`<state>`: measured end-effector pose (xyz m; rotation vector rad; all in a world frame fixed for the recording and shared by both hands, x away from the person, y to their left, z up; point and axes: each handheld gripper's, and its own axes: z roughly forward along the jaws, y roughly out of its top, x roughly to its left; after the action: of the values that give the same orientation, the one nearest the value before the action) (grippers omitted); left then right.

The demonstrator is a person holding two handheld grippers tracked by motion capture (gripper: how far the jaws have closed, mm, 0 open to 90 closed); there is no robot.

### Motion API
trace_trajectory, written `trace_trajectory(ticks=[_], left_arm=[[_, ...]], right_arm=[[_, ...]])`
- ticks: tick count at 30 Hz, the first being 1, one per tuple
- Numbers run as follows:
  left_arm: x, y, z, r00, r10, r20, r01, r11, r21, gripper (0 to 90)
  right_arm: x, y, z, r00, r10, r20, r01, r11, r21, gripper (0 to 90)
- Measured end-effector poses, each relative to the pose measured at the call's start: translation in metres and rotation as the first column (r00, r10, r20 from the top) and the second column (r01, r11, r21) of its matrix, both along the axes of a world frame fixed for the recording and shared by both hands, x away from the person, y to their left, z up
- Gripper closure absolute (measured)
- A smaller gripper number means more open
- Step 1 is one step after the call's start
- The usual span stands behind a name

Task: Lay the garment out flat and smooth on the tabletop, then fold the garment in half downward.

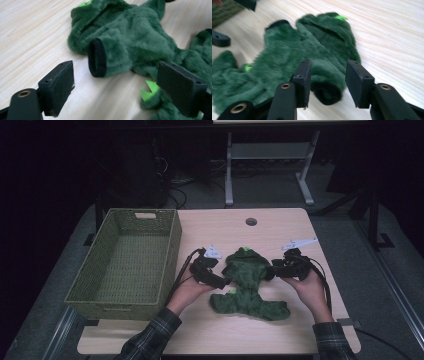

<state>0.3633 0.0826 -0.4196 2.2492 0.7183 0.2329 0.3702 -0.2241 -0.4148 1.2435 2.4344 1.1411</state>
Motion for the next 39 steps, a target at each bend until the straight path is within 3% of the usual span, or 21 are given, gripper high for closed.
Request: trace_trajectory(ticks=[14, 23, 31, 39], left_arm=[[-0.051, 0.019, -0.010, 0.9995, -0.020, 0.023, 0.020, 0.9998, 0.001, 12.7], [-0.076, 0.031, -0.022, 0.9997, -0.011, 0.022, 0.010, 0.9999, 0.009, 12.7], [-0.093, 0.039, -0.034, 0.9999, -0.009, 0.011, 0.008, 0.9986, 0.053, 12.6], [-0.101, 0.039, -0.048, 0.9994, -0.026, -0.021, 0.028, 0.9950, 0.096, 12.6]], right_arm=[[-0.023, 0.021, 0.006, 0.9964, 0.082, 0.024, -0.082, 0.9965, 0.015, 59.5], [-0.035, 0.047, 0.007, 0.9866, 0.161, 0.027, -0.162, 0.9867, 0.018, 63.3], [-0.046, 0.078, 0.003, 0.9705, 0.239, 0.034, -0.240, 0.9706, 0.022, 68.2], [-0.058, 0.113, -0.001, 0.9421, 0.332, 0.045, -0.334, 0.9424, 0.025, 72.5]])
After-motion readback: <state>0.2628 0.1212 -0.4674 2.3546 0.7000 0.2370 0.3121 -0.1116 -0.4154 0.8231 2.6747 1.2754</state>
